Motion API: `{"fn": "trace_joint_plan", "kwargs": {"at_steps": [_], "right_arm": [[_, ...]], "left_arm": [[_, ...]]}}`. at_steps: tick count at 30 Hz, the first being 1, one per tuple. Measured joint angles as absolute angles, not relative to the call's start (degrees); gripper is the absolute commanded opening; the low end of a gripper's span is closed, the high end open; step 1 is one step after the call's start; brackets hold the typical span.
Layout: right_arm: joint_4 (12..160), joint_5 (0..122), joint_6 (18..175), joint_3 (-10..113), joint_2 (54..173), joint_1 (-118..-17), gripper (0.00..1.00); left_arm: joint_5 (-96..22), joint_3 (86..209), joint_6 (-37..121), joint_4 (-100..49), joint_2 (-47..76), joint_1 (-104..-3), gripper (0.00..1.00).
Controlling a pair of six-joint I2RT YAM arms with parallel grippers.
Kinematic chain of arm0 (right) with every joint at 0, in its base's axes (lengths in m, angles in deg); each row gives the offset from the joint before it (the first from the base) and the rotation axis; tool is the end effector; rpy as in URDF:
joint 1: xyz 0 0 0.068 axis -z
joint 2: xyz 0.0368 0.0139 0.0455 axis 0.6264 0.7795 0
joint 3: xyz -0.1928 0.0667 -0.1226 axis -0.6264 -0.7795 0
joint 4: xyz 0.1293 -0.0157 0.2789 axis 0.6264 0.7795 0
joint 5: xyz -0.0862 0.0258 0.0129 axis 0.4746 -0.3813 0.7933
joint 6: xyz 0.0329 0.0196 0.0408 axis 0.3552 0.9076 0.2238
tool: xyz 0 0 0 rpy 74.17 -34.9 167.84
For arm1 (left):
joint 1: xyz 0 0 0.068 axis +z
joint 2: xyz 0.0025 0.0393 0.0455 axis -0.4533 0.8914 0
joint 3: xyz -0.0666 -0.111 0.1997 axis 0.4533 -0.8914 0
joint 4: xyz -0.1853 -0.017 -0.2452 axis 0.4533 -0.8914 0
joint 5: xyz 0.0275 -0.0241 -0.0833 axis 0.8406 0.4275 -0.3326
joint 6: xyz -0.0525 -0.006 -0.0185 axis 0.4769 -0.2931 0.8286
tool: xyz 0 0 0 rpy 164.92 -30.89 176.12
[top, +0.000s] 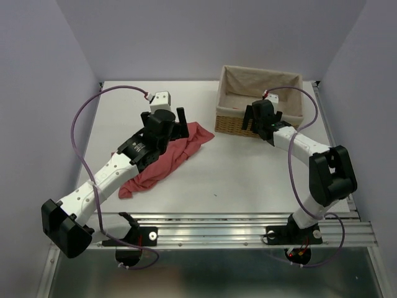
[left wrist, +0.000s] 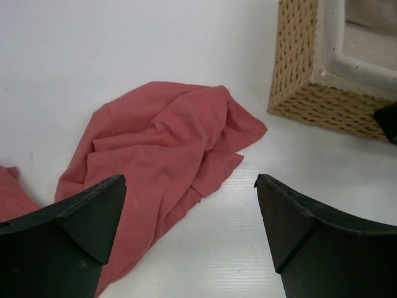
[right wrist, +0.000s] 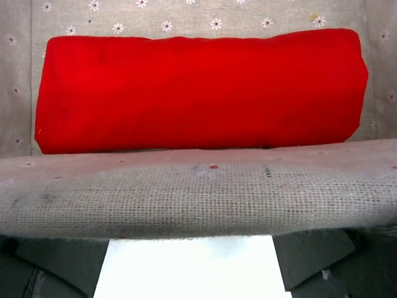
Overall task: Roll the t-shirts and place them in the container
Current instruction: Move the bin to the center of the board, then move the T-shirt to the center of the board.
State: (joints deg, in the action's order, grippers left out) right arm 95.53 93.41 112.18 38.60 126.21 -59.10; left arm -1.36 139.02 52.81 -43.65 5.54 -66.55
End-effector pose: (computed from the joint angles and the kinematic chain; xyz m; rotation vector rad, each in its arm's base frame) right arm 0.3812 0.1237 0.1710 0.2671 2.1874 -0.0834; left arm 0.2649 -0.1962 0.3298 -0.0413 1.8840 -0.2946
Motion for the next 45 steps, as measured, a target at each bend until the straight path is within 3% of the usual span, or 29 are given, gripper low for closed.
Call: {"fn": "trace_joint_plan", "kwargs": {"at_steps": [14, 17, 21, 24, 32, 40, 41, 42, 45], "right_arm": [[92.4, 90.5, 111.9, 49.7, 137.0, -56.5, 1.0], [91.7, 87.5, 112.8, 49.9, 137.2, -55.0, 1.0], [91.4, 83.8, 113.4, 49.9, 137.1, -53.7, 1.0], [91.4, 79.9, 114.0, 48.2, 135.5, -53.4, 1.0], [93.0, 74.5, 115.7, 40.4, 122.8, -53.5, 1.0], [94.7, 73.4, 117.5, 34.6, 109.7, -53.5, 1.0], [95.4, 73.7, 117.7, 33.6, 107.3, -53.5, 1.0], [95.6, 73.9, 117.7, 33.0, 105.9, -53.5, 1.0], [96.9, 74.3, 117.9, 32.2, 102.6, -53.5, 1.0]], "left_arm": [[-8.3, 138.8, 64.0, -56.3, 25.6, -59.2, 0.96], [-9.6, 137.8, 64.7, -55.8, 27.9, -59.2, 0.88], [-10.8, 137.0, 65.2, -54.3, 30.7, -59.2, 0.65], [-11.2, 137.0, 65.3, -52.5, 33.8, -59.2, 0.0], [-14.0, 138.7, 61.3, -50.7, 35.5, -63.5, 0.0], [-31.0, 143.6, 56.8, -45.6, 29.8, -72.5, 0.02], [-33.8, 144.5, 56.7, -44.5, 29.4, -73.4, 0.07], [-36.4, 145.2, 56.7, -43.7, 29.3, -74.1, 0.26], [-43.8, 147.3, 56.7, -42.3, 29.7, -75.7, 0.55]]}}
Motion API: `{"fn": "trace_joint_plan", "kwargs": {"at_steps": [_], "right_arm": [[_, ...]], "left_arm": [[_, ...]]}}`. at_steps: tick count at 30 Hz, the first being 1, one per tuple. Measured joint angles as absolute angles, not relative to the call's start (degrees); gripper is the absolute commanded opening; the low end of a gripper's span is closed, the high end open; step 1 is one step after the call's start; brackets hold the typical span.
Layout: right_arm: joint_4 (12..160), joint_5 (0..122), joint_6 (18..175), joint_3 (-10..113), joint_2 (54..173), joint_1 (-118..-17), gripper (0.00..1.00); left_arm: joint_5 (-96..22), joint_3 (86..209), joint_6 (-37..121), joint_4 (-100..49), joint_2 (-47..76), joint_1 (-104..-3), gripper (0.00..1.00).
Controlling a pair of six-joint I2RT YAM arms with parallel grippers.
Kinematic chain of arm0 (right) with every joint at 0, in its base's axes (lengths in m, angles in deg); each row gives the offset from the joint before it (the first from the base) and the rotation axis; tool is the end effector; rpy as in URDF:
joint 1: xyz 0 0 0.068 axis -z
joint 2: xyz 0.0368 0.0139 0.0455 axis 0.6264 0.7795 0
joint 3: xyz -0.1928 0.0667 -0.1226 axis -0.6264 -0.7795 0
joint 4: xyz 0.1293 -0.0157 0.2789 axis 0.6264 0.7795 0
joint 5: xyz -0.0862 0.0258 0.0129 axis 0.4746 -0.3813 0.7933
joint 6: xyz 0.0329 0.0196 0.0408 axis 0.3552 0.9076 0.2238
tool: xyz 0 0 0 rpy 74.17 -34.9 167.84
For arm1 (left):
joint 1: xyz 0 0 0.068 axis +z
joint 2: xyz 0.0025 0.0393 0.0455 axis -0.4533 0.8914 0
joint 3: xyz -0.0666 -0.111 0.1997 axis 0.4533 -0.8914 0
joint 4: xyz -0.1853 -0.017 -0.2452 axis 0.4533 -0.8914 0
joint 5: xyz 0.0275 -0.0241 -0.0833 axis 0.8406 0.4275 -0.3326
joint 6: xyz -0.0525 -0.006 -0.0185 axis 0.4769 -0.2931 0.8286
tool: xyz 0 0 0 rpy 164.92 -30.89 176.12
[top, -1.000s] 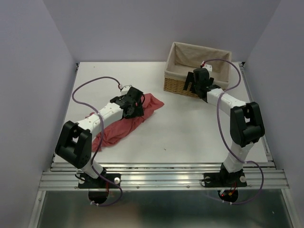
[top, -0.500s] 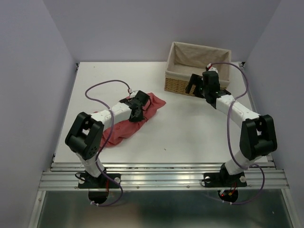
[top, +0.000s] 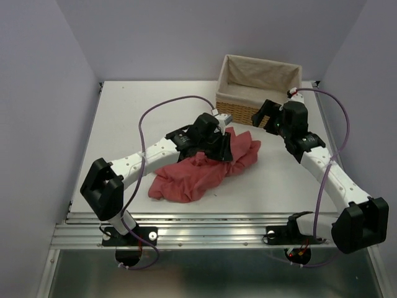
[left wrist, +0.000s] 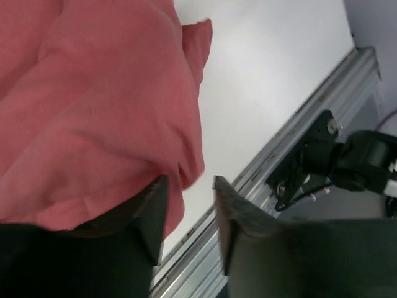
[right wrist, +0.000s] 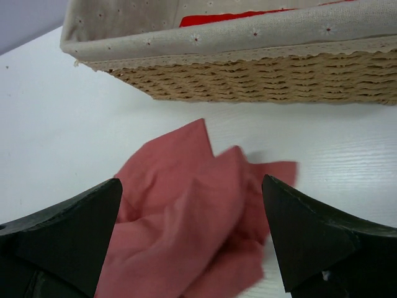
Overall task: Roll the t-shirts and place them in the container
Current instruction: Move the T-shirt to the center of the board.
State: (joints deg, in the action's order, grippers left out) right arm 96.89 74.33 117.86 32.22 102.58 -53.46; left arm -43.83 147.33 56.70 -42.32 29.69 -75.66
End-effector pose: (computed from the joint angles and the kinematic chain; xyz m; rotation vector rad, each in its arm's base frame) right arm 0.3339 0.0833 0.2702 0.3056 1.9972 0.3765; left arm 0.2651 -0.3172 0.2395 0.6084 2.2544 -1.0031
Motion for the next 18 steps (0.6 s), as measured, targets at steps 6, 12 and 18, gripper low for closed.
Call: {"fn": "trace_joint_plan", "kwargs": {"at_steps": [6, 12, 18], "right_arm": [[99.3, 74.4, 117.6, 29.6, 98.9, -53.5, 1.0], [103.7, 74.0, 116.4, 29.1, 98.8, -53.5, 1.0], [107.0, 76.7, 115.0, 29.6, 104.7, -59.7, 1.0]], "left_arm": [[-49.3, 148.7, 56.2, -42.8, 29.1, -75.0, 0.87], [-45.2, 142.3, 56.5, -46.6, 23.3, -62.3, 0.79], [-32.7, 136.2, 58.9, -52.9, 20.2, -53.5, 0.79]]}}
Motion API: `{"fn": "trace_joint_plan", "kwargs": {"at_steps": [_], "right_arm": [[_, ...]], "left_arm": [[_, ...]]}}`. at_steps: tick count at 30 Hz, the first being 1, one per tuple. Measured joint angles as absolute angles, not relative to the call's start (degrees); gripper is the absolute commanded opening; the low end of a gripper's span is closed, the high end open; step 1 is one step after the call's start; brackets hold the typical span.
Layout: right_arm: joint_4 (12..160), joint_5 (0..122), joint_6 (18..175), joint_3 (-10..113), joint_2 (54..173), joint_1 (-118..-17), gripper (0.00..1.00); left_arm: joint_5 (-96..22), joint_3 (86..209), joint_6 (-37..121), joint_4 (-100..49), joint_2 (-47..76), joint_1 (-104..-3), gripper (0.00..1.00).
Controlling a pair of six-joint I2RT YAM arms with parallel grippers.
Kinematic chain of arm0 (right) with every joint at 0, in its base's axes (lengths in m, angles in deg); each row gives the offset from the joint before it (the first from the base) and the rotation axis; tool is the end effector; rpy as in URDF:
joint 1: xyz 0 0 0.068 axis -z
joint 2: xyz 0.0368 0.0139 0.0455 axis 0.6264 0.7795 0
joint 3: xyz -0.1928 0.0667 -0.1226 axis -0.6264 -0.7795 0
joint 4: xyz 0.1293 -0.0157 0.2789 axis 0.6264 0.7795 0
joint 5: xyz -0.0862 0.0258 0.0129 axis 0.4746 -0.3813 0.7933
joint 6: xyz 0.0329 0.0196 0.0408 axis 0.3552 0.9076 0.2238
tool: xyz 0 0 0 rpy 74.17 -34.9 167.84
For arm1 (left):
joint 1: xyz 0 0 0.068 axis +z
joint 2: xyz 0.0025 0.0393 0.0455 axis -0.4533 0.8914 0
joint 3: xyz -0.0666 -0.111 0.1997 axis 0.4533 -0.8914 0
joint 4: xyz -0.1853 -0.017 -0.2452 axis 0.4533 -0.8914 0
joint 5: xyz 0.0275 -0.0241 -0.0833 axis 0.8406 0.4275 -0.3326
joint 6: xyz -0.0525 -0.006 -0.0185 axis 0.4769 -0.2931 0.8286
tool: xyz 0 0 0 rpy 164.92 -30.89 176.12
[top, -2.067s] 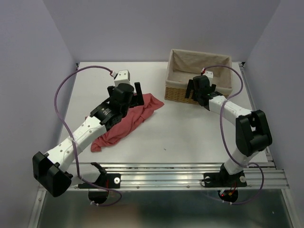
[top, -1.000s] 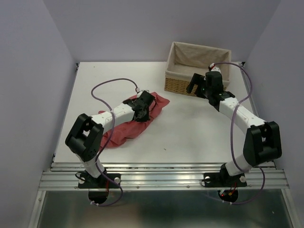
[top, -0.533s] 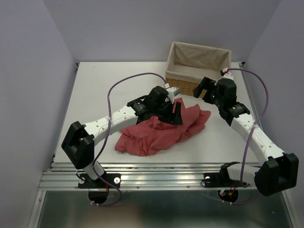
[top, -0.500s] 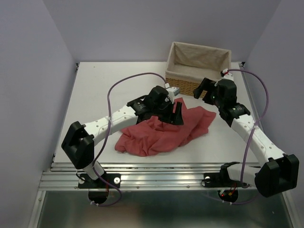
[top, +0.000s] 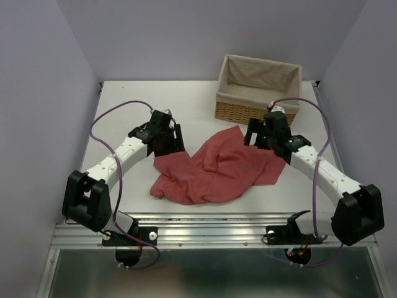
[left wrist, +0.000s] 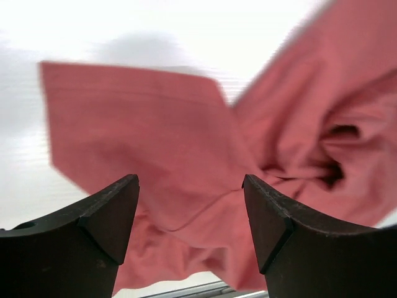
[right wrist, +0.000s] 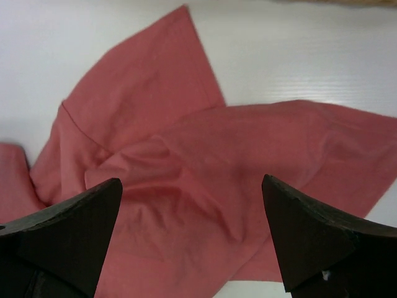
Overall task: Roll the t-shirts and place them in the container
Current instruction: Move the T-shirt to the center of the board, then flatten out the T-shirt at the center of the board.
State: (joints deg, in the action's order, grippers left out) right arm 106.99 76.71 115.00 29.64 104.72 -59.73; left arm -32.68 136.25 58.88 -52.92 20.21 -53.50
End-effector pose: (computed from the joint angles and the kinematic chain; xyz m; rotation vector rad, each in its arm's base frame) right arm 0.3146 0.1144 0.2239 0.1659 2.2609 0.2693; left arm 0.3209 -0.1634 0.2097 -0.0133 2.4459 -0.5343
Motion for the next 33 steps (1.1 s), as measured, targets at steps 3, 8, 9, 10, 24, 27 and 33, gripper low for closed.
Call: {"fn": "trace_joint_plan", "kwargs": {"at_steps": [3, 8, 9, 10, 24, 27, 33], "right_arm": [[108.6, 78.4, 114.5, 31.3, 109.7, -66.1, 1.0], [109.1, 79.0, 114.9, 33.0, 115.4, -73.5, 1.0], [109.3, 79.0, 115.0, 33.0, 115.6, -73.8, 1.0], [109.3, 79.1, 115.2, 33.0, 115.6, -73.9, 1.0], [109.3, 84.4, 117.1, 33.0, 112.0, -73.6, 1.0], [109.3, 86.6, 117.9, 33.0, 110.4, -73.6, 1.0], [109.4, 90.8, 120.1, 33.7, 107.4, -73.6, 1.0]], "left_arm": [[-28.6, 132.9, 60.3, -53.7, 20.3, -50.5, 0.78], [-24.0, 128.2, 62.6, -52.8, 21.8, -45.3, 0.76], [-23.5, 127.5, 63.1, -52.3, 22.4, -44.9, 0.73], [-23.3, 127.0, 63.6, -51.9, 23.2, -44.7, 0.71], [-21.0, 130.7, 64.1, -52.2, 26.3, -44.2, 0.0], [-19.6, 138.4, 62.2, -55.1, 23.1, -41.0, 0.0], [-17.1, 162.6, 57.0, -56.5, 16.1, -34.4, 0.0]]}}
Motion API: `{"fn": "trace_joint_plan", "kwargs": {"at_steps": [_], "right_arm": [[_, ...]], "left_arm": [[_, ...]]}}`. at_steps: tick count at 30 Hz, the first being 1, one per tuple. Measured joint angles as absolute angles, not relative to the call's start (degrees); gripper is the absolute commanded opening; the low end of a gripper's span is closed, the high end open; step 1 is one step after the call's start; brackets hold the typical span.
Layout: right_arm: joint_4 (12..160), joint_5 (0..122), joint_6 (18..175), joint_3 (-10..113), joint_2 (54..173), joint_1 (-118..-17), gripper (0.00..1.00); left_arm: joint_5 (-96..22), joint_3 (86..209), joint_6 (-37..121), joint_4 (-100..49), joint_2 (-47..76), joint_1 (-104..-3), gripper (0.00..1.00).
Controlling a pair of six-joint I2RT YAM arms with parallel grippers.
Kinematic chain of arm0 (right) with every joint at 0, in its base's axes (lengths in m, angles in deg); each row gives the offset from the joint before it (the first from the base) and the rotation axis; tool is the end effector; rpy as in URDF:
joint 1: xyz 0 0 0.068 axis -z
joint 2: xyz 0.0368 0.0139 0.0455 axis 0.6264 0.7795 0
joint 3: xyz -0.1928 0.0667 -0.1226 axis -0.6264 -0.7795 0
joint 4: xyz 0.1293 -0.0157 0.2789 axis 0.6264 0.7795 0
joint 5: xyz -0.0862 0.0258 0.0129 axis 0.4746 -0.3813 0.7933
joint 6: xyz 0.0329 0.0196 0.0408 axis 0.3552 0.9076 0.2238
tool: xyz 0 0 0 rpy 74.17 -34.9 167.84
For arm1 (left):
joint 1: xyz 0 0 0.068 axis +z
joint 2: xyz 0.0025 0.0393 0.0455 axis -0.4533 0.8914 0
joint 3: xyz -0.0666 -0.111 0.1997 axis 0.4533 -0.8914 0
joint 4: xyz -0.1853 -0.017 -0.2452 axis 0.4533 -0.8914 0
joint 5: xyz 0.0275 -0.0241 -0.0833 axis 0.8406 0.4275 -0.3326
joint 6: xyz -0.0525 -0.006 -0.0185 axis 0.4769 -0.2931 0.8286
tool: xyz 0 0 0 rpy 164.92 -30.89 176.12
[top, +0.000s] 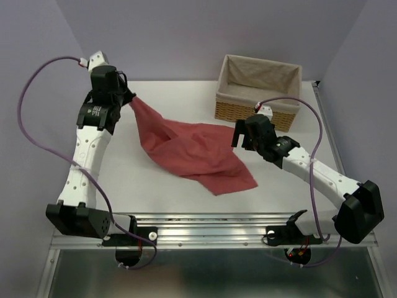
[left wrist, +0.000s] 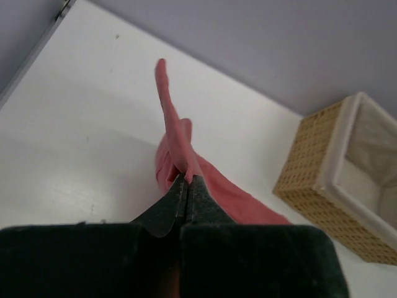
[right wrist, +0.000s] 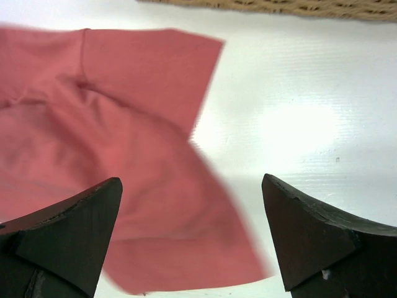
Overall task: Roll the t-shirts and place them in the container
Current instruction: Flatten out the T-shirt at the center of the board.
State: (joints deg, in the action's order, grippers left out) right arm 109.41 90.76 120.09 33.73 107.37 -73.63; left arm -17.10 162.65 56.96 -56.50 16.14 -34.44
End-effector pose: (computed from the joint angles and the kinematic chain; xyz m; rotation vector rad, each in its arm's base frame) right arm 0.2894 0.1836 0.2345 0.1176 2.2191 0.1825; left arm 0.3532 -0.0386 0.4077 -0.4541 1.8538 -0.2167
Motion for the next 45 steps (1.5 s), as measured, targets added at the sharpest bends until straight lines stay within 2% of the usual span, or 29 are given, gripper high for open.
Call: {"fn": "trace_joint_plan", "kwargs": {"at_steps": [3, 7, 11, 15, 17, 18, 19, 21, 23, 27, 32, 34, 36, 38, 41, 45], "right_arm": [[109.4, 93.0, 121.6, 34.1, 105.7, -73.5, 1.0], [109.5, 96.1, 123.7, 34.1, 102.7, -72.9, 1.0], [109.5, 98.2, 125.2, 34.1, 99.6, -70.7, 1.0], [109.4, 99.4, 125.8, 33.7, 97.3, -66.7, 1.0], [109.4, 99.5, 125.9, 33.0, 96.3, -65.1, 1.0], [109.5, 99.6, 125.9, 32.8, 96.1, -64.6, 1.0], [109.6, 99.7, 125.9, 32.2, 95.6, -63.7, 1.0], [110.3, 99.8, 125.9, 31.8, 95.4, -63.3, 1.0], [110.8, 99.7, 125.9, 31.6, 95.4, -63.1, 1.0], [111.3, 99.1, 125.5, 31.0, 95.4, -63.1, 1.0], [110.1, 95.6, 123.0, 29.5, 95.3, -63.1, 1.0], [108.2, 93.7, 121.9, 27.0, 95.0, -63.1, 1.0], [107.0, 91.6, 121.1, 24.9, 94.8, -63.1, 1.0], [106.6, 86.8, 120.0, 24.2, 95.4, -63.1, 1.0], [104.6, 80.8, 119.1, 24.3, 98.3, -63.6, 1.0], [101.1, 75.1, 118.5, 24.3, 105.1, -69.2, 1.0]], "left_arm": [[-20.0, 169.0, 55.5, -55.8, 12.9, -34.8, 0.0], [-27.5, 169.4, 54.9, -53.9, 8.7, -37.8, 0.0], [-31.8, 162.8, 56.2, -50.4, 8.2, -50.1, 0.0], [-35.4, 153.5, 59.5, -46.4, 12.8, -63.7, 0.0], [-37.1, 151.9, 60.4, -46.3, 16.8, -69.5, 0.16], [-38.5, 151.7, 60.6, -46.2, 20.8, -73.1, 0.36], [-39.4, 151.7, 60.5, -46.2, 22.5, -74.4, 0.43], [-39.8, 153.6, 59.7, -48.5, 28.4, -78.9, 0.54], [-39.2, 154.8, 59.0, -50.4, 31.1, -80.6, 0.54], [-36.9, 155.2, 57.8, -52.8, 28.7, -77.2, 0.52], [-33.7, 152.6, 57.6, -52.8, 19.8, -64.6, 0.52], [-32.1, 149.4, 57.6, -52.9, 16.6, -60.5, 0.54], [-30.5, 146.3, 57.8, -53.9, 15.0, -58.1, 0.7], [-29.7, 143.2, 58.2, -54.6, 14.4, -56.0, 0.75], [-29.1, 138.5, 58.6, -55.9, 14.8, -52.4, 0.75], [-26.7, 138.4, 58.9, -56.7, 17.9, -49.2, 0.73]]}}
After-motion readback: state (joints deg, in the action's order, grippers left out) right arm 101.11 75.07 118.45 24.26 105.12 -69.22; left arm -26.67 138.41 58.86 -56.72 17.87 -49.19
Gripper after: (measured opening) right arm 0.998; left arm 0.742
